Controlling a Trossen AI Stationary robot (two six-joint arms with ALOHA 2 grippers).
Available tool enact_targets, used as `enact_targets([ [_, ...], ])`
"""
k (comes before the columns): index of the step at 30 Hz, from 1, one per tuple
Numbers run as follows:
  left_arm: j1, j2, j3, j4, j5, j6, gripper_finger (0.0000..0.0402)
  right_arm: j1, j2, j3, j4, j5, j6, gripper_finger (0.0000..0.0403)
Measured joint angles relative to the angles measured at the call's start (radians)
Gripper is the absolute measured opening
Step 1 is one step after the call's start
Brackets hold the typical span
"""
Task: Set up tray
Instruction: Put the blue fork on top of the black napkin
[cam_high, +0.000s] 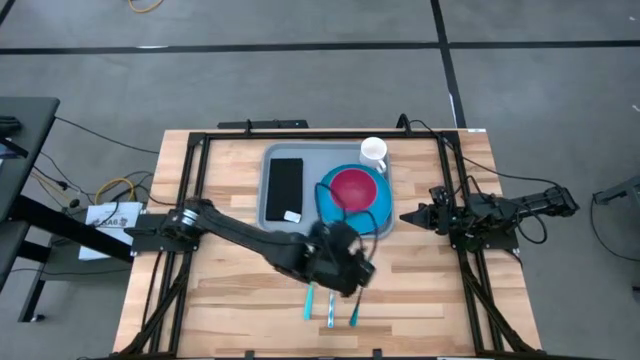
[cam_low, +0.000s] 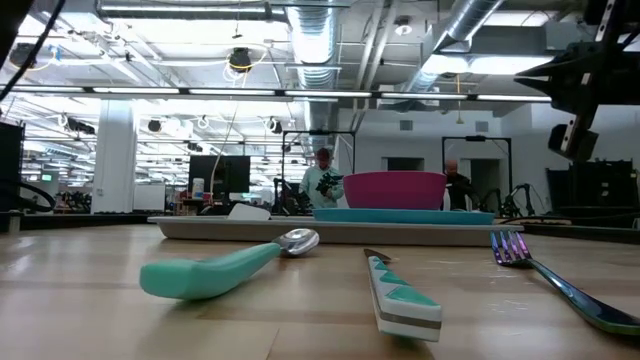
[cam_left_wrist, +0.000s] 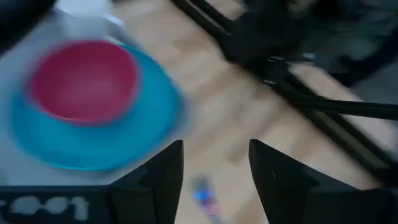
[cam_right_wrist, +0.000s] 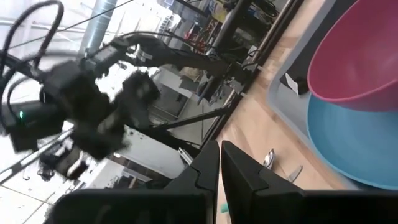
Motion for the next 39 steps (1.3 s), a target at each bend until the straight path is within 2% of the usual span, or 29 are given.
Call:
enact_targets([
  [5,-0.002,-0.097,-0.004,-0.265,-0.119,-0.081,0.0169,0.0,0.001,0.0,-0.014,0.0,-0.009,0.0011],
  [12,0.0,-0.215,-0.135,-0.281,-0.153,-0.03,0.0169,-0.004,0.001,0.001,-0.023,0.045,-0.013,0.0011],
  [15,0.008,-0.304,-0.245,-0.279,-0.18,-0.01,0.0169,-0.026,0.001,0.001,-0.019,0.053,-0.031,0.0011],
  [19,0.018,-0.443,-0.492,-0.227,-0.248,-0.042,0.0169,-0.06,0.001,0.001,-0.017,0.054,-0.032,0.0011],
  [23,0.025,-0.63,-0.806,0.019,-0.262,-0.044,0.0169,-0.095,0.001,0.001,-0.016,0.053,-0.032,0.0011],
  [27,0.027,-0.785,-1.119,0.398,-0.226,0.031,0.0169,-0.131,0.001,0.001,-0.014,0.054,-0.032,0.0011],
  [31,0.034,-0.895,-1.373,0.765,-0.155,0.119,0.0169,-0.167,0.001,0.001,-0.014,0.053,-0.025,0.0011],
  [35,0.055,-0.958,-1.533,1.06,-0.063,0.213,0.0169,-0.186,0.001,0.017,-0.033,0.041,-0.025,0.0011],
  [39,0.095,-0.998,-1.644,1.296,0.118,0.324,0.0169,-0.19,0.015,0.08,-0.13,0.07,-0.025,0.0011],
])
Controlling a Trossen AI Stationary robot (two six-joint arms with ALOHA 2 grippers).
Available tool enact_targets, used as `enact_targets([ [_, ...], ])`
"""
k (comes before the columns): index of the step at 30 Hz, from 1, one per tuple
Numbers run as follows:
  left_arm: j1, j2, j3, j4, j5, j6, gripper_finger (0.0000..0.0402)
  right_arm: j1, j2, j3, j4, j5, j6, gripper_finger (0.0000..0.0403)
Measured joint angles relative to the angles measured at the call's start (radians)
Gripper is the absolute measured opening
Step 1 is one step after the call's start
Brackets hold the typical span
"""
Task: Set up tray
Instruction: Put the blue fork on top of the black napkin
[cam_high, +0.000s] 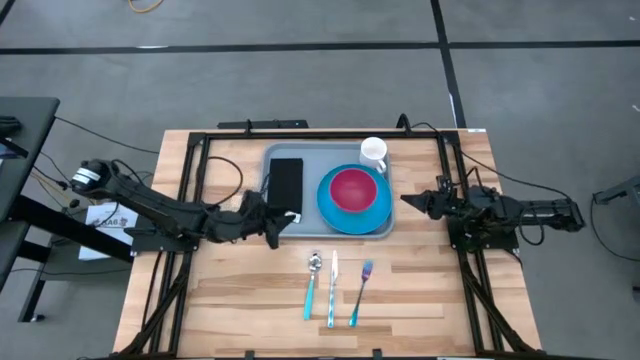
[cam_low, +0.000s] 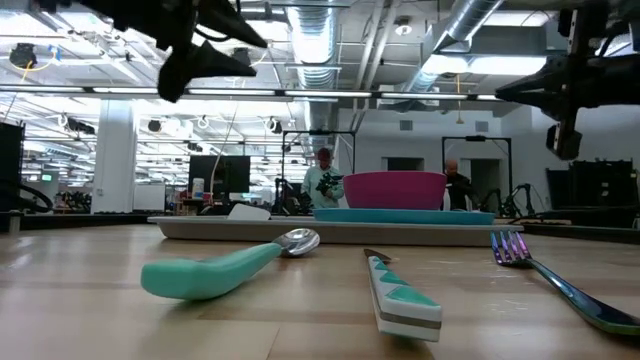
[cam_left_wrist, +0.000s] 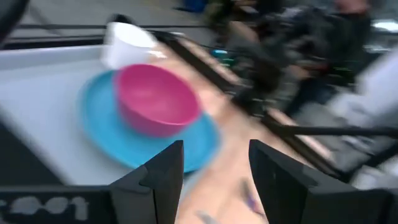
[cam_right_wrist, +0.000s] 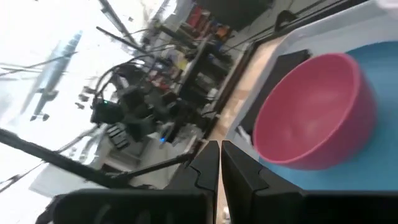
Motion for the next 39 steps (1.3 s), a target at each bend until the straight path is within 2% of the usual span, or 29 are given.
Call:
enact_targets([
  [5,0.073,-0.012,-0.152,0.319,0.213,0.051,0.0169,0.003,0.105,0.127,-0.064,0.094,-0.006,0.0011],
  [9,0.13,-0.011,-0.238,0.474,0.365,0.023,0.0169,0.004,0.27,0.262,-0.115,0.122,0.014,0.0011],
  [13,0.156,-0.011,-0.263,0.506,0.485,0.046,0.0169,0.026,0.488,0.42,-0.242,0.118,0.167,0.0011],
  [19,0.187,-0.011,-0.288,0.502,0.579,0.1,0.0169,0.15,0.846,0.64,-0.41,0.092,0.353,0.0011],
  [25,0.228,-0.011,-0.316,0.48,0.723,0.117,0.0169,0.281,1.055,0.745,-0.482,0.039,0.534,0.0011],
  [30,0.237,-0.01,-0.338,0.468,0.736,0.121,0.0169,0.383,1.147,0.759,-0.469,0.04,0.727,0.0011],
  [39,0.237,-0.01,-0.338,0.378,0.601,0.227,0.0169,0.449,1.269,0.758,-0.435,0.034,0.969,0.0011],
])
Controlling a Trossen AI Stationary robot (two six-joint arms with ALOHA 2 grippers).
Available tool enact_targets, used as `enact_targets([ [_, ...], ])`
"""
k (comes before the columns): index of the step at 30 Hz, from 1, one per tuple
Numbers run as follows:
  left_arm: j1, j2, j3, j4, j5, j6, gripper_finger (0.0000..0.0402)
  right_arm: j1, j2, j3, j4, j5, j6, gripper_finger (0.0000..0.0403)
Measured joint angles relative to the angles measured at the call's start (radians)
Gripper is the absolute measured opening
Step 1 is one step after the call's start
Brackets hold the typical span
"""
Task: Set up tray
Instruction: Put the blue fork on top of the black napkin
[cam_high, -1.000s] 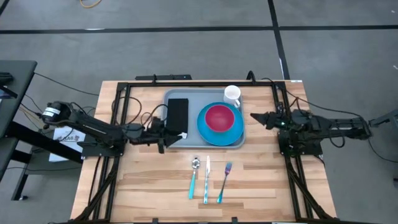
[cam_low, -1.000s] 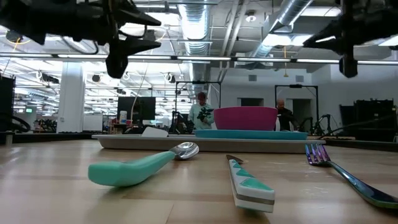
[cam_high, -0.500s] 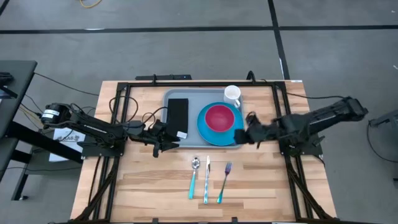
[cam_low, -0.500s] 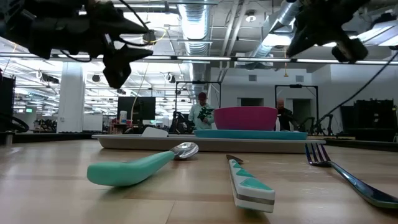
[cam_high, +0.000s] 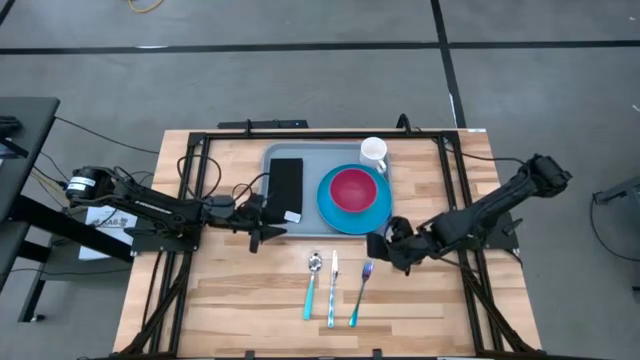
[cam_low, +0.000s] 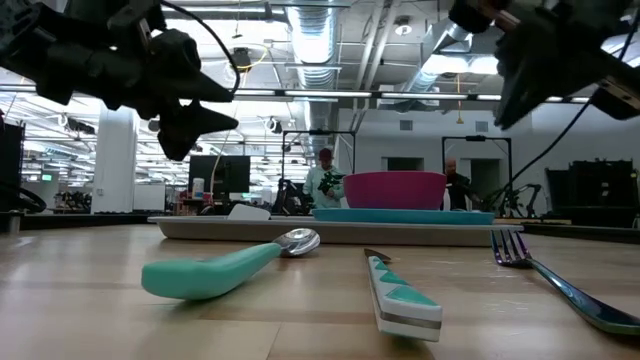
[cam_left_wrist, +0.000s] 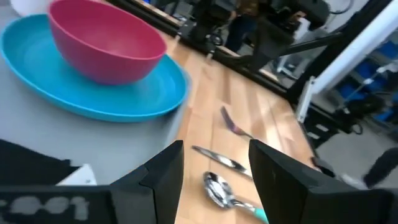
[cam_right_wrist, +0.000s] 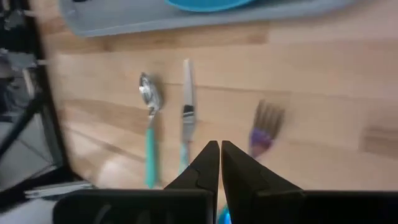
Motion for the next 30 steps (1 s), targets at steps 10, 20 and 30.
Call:
enact_targets([
  [10,0.003,-0.005,0.0,0.14,0.097,0.052,0.0169,-0.041,0.057,0.001,0.311,-0.013,-0.197,0.0011],
  [20,0.189,-0.006,-0.149,0.427,0.424,-0.068,0.0169,-0.096,0.075,0.0,0.364,-0.077,-0.248,0.0011],
  [30,0.201,-0.007,-0.182,0.4,0.398,-0.015,0.0169,-0.007,0.085,0.075,-0.017,0.128,-0.001,0.0002],
])
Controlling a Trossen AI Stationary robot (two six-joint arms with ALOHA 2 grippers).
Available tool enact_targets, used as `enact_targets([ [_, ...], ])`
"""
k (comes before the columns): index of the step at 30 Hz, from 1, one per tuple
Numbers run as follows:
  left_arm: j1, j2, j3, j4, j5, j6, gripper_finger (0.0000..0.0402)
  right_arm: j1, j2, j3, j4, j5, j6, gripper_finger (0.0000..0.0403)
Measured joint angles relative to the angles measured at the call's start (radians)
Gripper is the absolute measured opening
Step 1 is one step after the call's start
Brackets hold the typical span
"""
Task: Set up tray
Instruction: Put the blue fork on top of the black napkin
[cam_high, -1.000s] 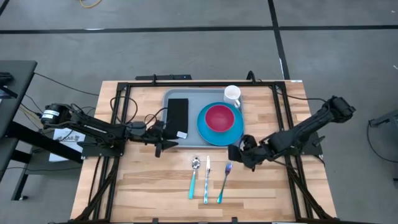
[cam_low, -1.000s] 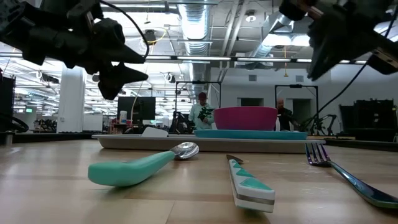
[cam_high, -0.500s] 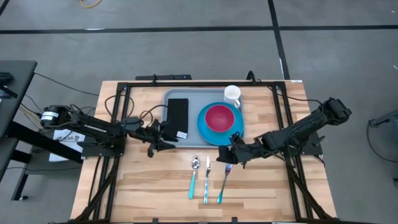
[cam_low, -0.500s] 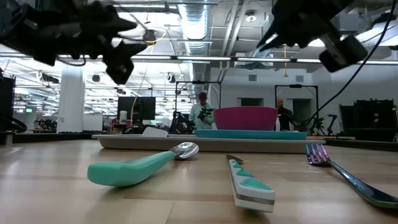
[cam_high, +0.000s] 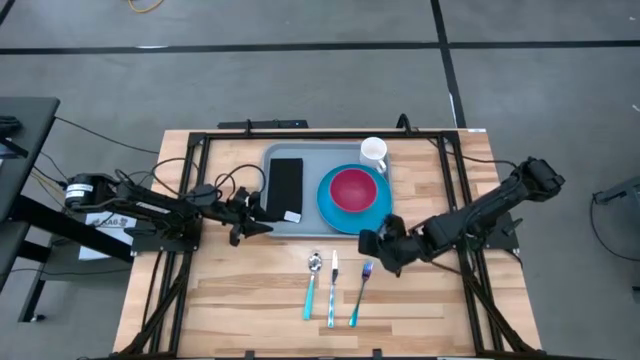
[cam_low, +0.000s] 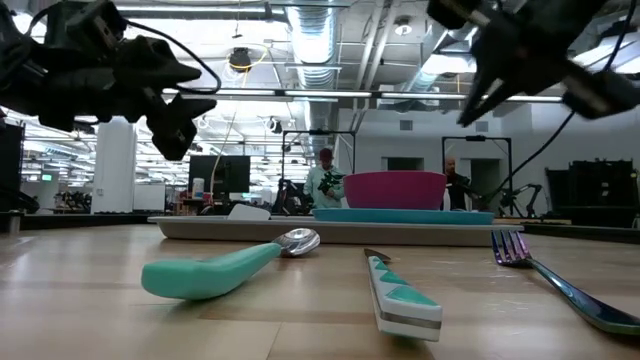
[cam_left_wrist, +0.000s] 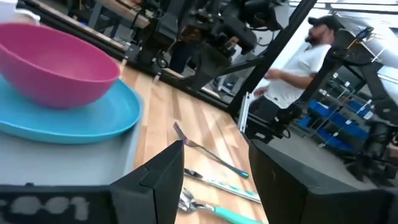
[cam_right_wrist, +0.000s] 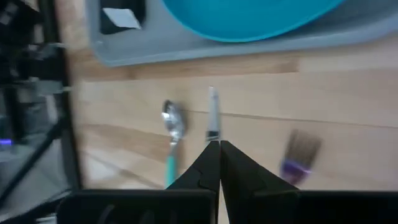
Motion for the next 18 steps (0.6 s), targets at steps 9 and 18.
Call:
enact_targets([
  [9,-0.05,-0.146,0.053,-0.328,-0.16,0.124,0.0169,-0.017,0.083,0.158,-0.255,-0.114,-0.038,0.0003],
  [18,-0.05,-0.298,0.066,-0.49,-0.249,0.161,0.0169,0.039,0.28,0.236,-0.255,-0.186,0.116,0.0001],
])
